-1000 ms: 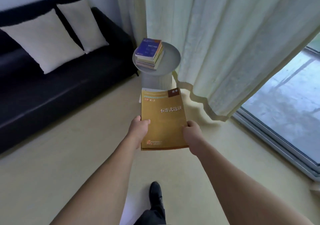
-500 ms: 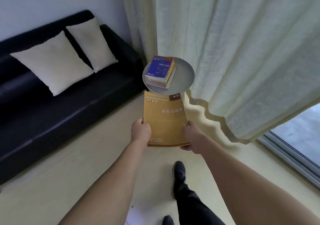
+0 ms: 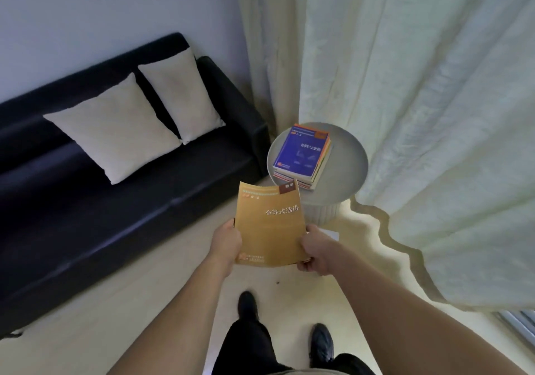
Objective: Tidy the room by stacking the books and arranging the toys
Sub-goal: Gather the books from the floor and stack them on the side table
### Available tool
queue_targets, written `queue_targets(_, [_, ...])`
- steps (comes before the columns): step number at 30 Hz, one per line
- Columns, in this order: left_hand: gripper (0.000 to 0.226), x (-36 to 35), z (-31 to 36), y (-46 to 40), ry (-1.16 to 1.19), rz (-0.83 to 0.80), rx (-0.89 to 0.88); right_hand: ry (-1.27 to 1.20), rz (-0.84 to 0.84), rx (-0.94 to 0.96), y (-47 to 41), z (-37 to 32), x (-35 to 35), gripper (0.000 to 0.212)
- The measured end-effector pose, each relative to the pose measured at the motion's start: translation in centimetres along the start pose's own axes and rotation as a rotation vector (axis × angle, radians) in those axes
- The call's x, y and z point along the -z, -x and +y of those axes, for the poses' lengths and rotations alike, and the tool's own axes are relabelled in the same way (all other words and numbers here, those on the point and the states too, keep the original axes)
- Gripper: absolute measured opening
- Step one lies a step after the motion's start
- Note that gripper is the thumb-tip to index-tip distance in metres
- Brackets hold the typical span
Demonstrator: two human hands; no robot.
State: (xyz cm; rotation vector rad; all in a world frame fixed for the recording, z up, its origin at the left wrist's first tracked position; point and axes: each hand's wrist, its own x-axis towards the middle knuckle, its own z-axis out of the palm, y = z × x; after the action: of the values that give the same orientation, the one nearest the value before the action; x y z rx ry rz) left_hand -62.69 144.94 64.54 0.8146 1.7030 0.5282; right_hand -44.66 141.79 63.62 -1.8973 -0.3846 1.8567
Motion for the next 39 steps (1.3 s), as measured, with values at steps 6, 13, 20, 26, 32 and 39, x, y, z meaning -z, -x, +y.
queue_targets(6, [0.034, 0.4, 5.9, -8.7, -0.039, -0.058, 0.056, -0.041, 0.054, -0.001, -5.8, -7.4, -2.0, 0.027])
queue_targets(13, [0.025, -1.2, 14.8, -17.1, -0.211, -0.239, -0.032, -0.209, 0.193, 0.034, -8.7, -14.9, -1.6, 0.021])
queue_targets(20, [0.033, -5.1, 19.5, -20.0, -0.224, -0.224, -0.105, -0.205, 0.147, -0.008, -12.8, -19.2, 2.0, 0.023])
queue_targets(26, [0.033, -9.4, 21.4, -25.5, -0.271, -0.161, -0.087, -0.191, 0.125, -0.034, -19.4, -21.3, 4.7, 0.031])
queue_targets(32, [0.037, -15.6, 20.8, -34.4, -0.29, -0.182, -0.12, -0.059, 0.215, -0.011, -28.5, -23.5, 8.5, 0.034])
queue_targets(39, [0.051, -19.5, 14.4, -44.5, -0.553, -0.153, -0.282, 0.351, 0.346, 0.01, -39.6, -21.5, 8.7, 0.039])
